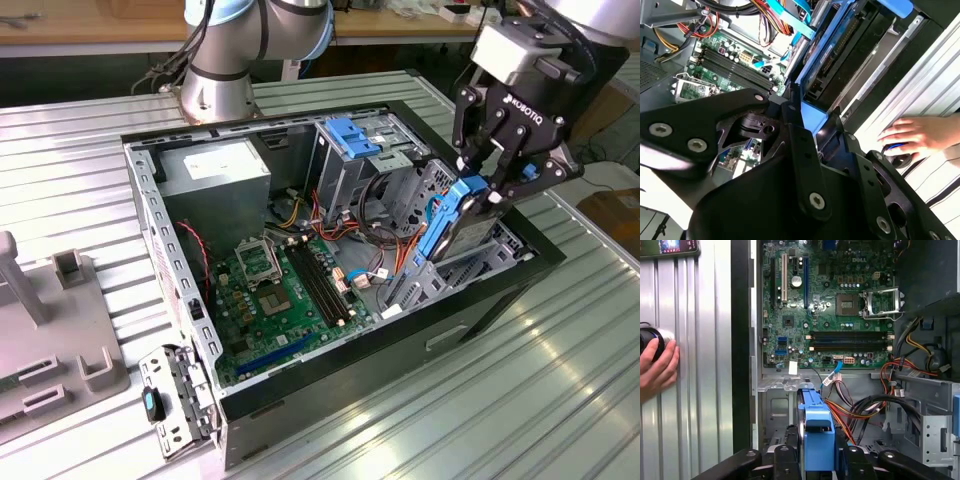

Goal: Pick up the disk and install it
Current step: 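Insert the disk into the insertion slot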

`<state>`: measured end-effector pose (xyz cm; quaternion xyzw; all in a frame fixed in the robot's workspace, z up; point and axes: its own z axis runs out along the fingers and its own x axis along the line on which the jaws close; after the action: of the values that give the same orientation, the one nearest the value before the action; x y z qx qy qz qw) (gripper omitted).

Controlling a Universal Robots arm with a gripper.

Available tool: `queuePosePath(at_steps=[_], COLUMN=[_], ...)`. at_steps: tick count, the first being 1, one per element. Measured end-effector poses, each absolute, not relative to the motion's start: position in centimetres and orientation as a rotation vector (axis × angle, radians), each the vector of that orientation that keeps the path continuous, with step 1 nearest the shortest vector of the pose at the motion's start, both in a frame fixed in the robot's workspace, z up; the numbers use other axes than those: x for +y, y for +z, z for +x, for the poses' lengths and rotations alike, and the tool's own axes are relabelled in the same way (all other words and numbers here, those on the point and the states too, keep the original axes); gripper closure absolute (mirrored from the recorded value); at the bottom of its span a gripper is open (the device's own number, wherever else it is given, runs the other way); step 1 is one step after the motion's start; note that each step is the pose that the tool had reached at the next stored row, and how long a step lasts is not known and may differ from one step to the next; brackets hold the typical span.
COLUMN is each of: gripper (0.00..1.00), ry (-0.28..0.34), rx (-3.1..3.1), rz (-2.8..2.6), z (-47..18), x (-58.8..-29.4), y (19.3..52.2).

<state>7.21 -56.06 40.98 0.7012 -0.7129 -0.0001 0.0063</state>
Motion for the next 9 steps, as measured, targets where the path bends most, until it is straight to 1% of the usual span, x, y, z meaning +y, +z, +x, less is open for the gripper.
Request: queuePosePath(at_steps=[2,9], gripper=[0.64,0.64], ry=[0.0,0.0], rx=[-2.231,-2.231], rz=[2.194,2.194], z=[7.2,7.2], x=[-56.1,-56.1], y=[41.0,38.4])
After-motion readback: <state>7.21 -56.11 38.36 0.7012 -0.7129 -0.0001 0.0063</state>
